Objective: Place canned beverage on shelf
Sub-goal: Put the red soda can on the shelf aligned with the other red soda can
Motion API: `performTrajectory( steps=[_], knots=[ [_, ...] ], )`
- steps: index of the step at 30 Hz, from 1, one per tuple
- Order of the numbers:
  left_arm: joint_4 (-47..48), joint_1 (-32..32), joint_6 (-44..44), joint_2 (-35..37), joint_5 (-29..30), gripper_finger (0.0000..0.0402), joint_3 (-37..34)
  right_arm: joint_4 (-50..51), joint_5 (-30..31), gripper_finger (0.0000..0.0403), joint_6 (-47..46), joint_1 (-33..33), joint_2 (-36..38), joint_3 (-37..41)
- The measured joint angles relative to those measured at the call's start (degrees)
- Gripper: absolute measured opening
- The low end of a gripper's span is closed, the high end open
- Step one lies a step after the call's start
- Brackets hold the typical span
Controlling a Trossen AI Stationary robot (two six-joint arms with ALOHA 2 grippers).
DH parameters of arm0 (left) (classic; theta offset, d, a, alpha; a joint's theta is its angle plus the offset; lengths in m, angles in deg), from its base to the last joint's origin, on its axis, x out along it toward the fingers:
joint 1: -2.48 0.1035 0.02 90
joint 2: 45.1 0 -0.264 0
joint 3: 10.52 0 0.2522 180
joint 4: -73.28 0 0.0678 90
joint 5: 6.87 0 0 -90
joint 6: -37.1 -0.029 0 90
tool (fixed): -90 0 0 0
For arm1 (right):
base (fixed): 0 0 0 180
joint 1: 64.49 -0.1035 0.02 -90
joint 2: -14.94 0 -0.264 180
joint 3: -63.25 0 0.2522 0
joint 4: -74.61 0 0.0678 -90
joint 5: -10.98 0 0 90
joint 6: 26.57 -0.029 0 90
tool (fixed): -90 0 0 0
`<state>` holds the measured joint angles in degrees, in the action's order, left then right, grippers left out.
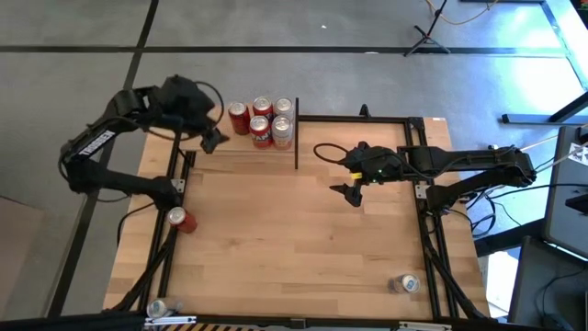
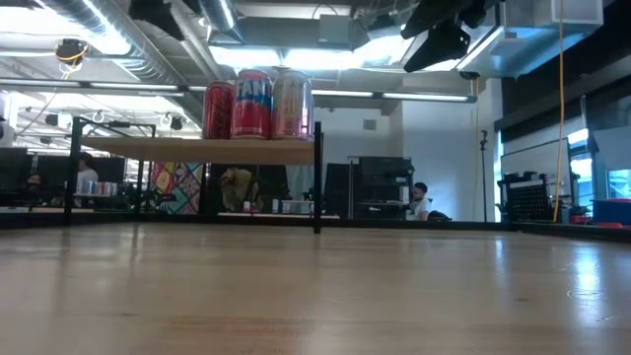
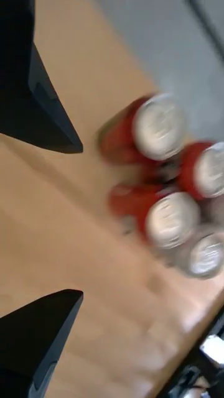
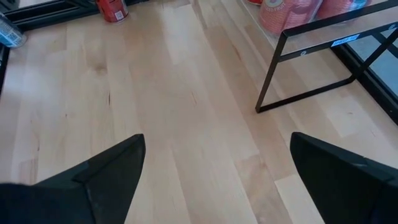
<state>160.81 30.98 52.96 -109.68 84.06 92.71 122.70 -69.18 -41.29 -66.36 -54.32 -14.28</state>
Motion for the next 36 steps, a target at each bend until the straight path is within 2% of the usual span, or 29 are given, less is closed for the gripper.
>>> performTrajectory(
  steps=[4, 9, 18, 25, 32, 36],
  knots=[
    [4.36, -5.98, 5.53, -0.17, 1.36, 0.0364, -0.97, 0.03, 0.10, 0.0389, 0.31, 0.00, 0.00, 0.00],
    [7.54, -13.89, 12.86, -0.17, 2.03, 0.0364, -2.56, 0.04, 0.09, 0.0389, 5.92, 0.00, -0.02, -0.01],
    [15.84, -26.39, 29.77, -0.15, 4.11, 0.0364, -5.08, 0.02, 0.24, 0.0389, 8.91, 0.02, -0.02, -0.01],
    [16.31, -34.58, 41.96, 1.36, 4.63, 0.0364, -10.15, -0.25, -0.29, 0.0389, 9.57, 0.02, -0.04, -0.02],
    [16.26, -41.32, 48.86, 3.86, -4.21, 0.0364, -18.76, -0.19, -0.56, 0.0389, 10.69, 0.02, -0.07, -0.02],
    [16.24, -43.56, 50.01, 4.67, -5.16, 0.0364, -21.29, -0.22, -1.87, 0.0389, 10.67, 0.02, -0.07, -0.02]
  ],
)
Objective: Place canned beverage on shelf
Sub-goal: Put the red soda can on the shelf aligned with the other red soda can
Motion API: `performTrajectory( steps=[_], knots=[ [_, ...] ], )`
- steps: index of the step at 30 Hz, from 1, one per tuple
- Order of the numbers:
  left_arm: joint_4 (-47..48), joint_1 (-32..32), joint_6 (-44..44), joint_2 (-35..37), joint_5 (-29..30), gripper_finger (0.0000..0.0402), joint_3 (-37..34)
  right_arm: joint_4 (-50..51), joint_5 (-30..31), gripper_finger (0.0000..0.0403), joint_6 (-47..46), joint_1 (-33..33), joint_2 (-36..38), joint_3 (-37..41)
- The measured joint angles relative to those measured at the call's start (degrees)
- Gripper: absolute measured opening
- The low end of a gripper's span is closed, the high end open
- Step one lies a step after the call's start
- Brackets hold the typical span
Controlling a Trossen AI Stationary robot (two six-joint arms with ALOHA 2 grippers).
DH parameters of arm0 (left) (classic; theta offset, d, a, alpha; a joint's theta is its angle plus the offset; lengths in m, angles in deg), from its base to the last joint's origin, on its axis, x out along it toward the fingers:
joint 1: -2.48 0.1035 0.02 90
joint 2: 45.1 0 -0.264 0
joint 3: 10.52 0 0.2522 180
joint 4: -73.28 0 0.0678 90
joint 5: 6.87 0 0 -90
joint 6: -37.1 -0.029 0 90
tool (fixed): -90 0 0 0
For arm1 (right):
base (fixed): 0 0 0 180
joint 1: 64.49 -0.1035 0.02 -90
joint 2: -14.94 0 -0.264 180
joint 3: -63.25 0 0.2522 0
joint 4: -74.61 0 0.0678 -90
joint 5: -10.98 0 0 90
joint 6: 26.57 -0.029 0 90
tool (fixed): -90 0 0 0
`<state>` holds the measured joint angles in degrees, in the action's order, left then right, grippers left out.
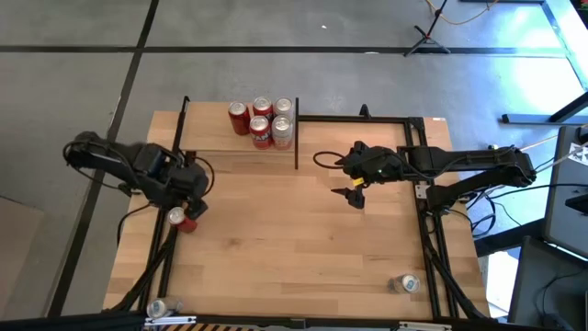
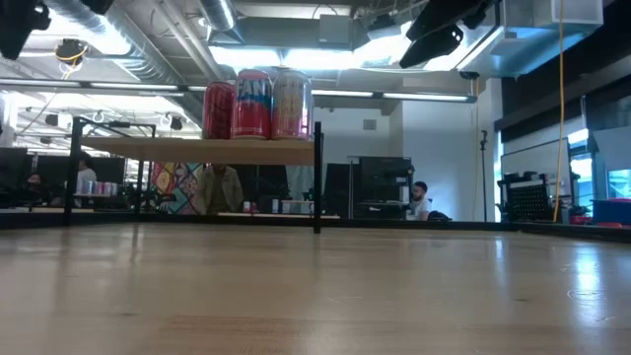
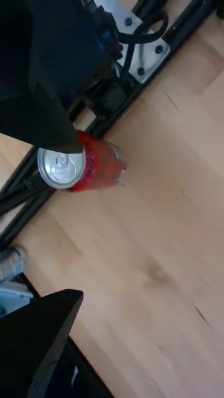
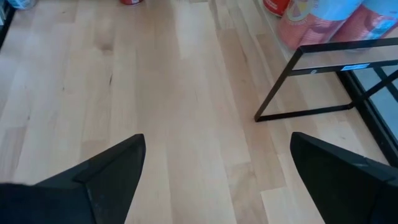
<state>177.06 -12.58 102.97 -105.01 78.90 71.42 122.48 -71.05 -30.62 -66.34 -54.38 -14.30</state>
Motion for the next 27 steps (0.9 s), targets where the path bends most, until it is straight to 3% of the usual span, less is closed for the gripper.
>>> performTrajectory(
  steps=[13, 27],
  knots=[
    [0.00, -5.04, -2.73, 0.01, -2.60, 0.0364, -12.63, -0.18, -0.02, 0.0389, -0.12, 0.00, 0.00, 0.00],
    [-2.79, -8.59, -4.79, 0.06, -6.40, 0.0364, -19.46, -0.47, -0.02, 0.0389, -1.97, 0.00, -0.28, 0.00]
  ],
)
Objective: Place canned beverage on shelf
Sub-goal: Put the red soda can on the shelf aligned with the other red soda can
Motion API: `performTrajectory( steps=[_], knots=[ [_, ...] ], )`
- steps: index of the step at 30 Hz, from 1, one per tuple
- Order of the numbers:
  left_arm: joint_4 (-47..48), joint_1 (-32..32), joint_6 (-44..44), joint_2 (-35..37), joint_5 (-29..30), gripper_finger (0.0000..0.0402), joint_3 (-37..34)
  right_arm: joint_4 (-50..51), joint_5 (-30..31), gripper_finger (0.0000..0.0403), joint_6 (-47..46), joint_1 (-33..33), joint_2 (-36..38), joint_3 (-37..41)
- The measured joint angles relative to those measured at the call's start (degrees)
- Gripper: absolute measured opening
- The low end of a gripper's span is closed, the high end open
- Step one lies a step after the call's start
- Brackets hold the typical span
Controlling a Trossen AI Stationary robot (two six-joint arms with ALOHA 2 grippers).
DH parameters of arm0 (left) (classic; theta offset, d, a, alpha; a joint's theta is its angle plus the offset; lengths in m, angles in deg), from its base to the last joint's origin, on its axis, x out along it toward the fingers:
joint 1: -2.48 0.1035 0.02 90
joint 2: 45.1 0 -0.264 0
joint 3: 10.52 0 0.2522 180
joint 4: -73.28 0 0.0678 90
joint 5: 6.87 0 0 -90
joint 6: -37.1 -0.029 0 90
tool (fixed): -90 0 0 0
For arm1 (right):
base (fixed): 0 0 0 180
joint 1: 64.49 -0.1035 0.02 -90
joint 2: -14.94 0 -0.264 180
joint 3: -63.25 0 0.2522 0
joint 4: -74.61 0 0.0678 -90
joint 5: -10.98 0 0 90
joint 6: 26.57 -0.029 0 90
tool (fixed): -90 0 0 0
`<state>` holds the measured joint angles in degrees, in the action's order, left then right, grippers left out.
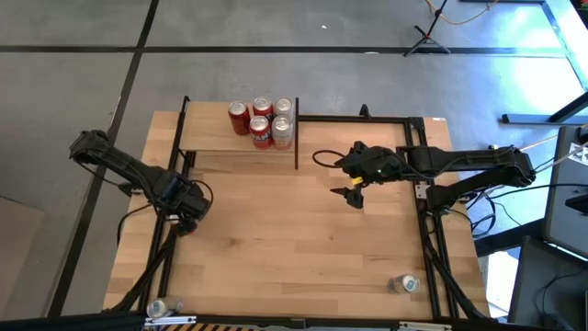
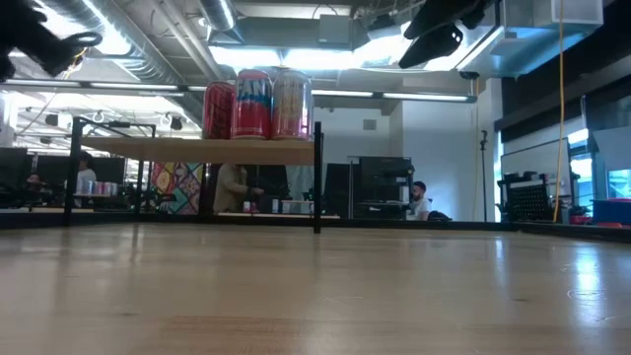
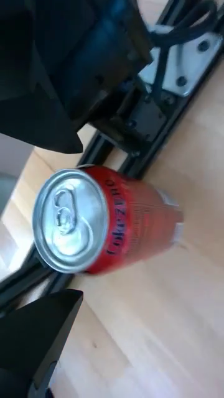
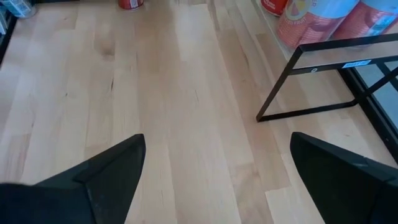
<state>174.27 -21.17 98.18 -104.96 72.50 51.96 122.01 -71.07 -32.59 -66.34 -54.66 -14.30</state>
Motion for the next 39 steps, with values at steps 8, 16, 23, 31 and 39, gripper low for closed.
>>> performTrajectory(
  steps=[8, 16, 23, 31, 39],
  knots=[
    [-2.29, -2.72, -0.17, 0.00, -1.12, 0.0353, -3.21, -0.09, 0.00, 0.0389, -0.02, 0.00, -0.82, -0.04],
    [-2.90, -3.37, -0.19, 0.07, -1.34, 0.0248, -3.52, 0.06, 0.00, 0.0389, -0.04, 0.00, -1.23, -0.04],
    [-3.26, -3.39, 0.61, -0.13, -1.03, 0.0234, 1.80, -0.70, -0.01, 0.0389, -0.28, 0.00, -1.23, -0.04],
    [-2.83, -2.46, 3.77, -0.17, 4.09, 0.0234, 12.60, -0.55, 0.12, 0.0389, 0.46, -0.01, -1.23, -0.02],
    [-2.68, 0.06, 3.66, -1.50, 8.85, 0.0234, 23.18, -3.02, 1.15, 0.0382, 0.52, -0.01, -1.23, 0.02]
  ],
)
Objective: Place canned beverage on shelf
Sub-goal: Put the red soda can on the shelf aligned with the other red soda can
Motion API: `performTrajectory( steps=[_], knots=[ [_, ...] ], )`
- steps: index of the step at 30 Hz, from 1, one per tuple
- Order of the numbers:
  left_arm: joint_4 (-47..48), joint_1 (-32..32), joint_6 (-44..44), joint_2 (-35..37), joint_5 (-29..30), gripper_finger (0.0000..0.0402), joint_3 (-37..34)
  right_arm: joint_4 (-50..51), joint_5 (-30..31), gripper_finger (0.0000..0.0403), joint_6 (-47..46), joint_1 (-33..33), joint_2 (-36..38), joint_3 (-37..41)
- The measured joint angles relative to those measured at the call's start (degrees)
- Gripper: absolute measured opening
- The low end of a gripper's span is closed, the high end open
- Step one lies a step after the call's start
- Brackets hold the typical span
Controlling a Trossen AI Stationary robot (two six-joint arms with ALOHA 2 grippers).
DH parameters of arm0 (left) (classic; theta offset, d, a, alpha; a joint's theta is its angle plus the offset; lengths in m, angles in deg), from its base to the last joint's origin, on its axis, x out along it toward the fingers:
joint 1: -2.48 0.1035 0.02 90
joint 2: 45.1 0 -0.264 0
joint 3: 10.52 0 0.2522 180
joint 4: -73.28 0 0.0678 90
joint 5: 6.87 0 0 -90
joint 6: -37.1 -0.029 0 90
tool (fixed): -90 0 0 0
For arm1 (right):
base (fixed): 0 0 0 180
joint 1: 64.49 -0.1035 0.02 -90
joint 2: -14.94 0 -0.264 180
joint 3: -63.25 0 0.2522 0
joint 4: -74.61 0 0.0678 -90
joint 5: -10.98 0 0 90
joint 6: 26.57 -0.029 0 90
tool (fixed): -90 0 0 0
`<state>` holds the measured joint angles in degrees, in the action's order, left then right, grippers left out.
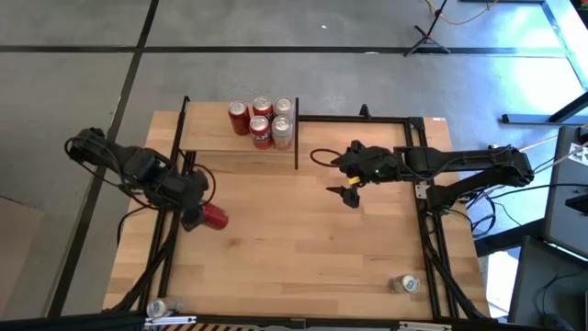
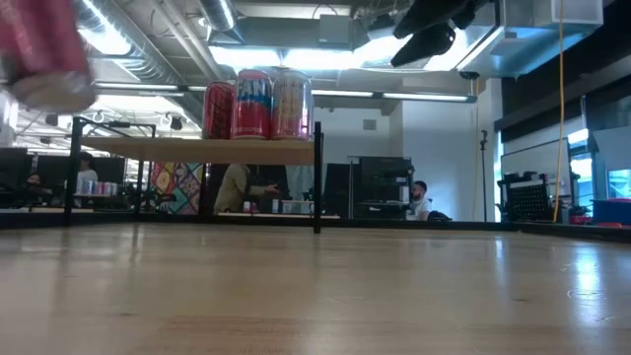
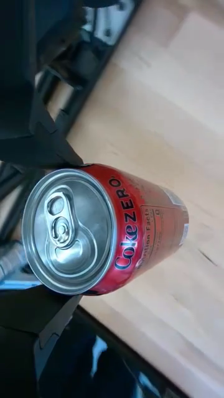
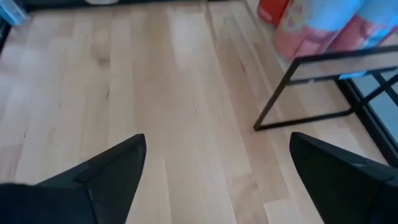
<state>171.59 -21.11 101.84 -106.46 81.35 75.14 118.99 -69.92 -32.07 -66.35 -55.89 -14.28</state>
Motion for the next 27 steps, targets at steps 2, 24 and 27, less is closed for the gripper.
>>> performTrajectory(
  steps=[2, 24, 27],
  knots=[
    [0.01, 0.88, -2.13, -1.46, 1.45, 0.0234, 3.50, -1.34, -0.08, 0.0365, 0.00, 0.01, 0.00, 0.00],
    [-5.49, 14.99, -31.13, -13.73, 13.17, 0.0234, 28.63, -24.24, -5.38, 0.0026, -1.33, 0.01, -4.07, 0.04],
    [-9.96, 16.93, -35.03, -14.09, 12.92, 0.0234, 28.54, -30.04, -7.80, 0.0008, -1.53, 0.00, -6.50, 0.02]
  ],
)
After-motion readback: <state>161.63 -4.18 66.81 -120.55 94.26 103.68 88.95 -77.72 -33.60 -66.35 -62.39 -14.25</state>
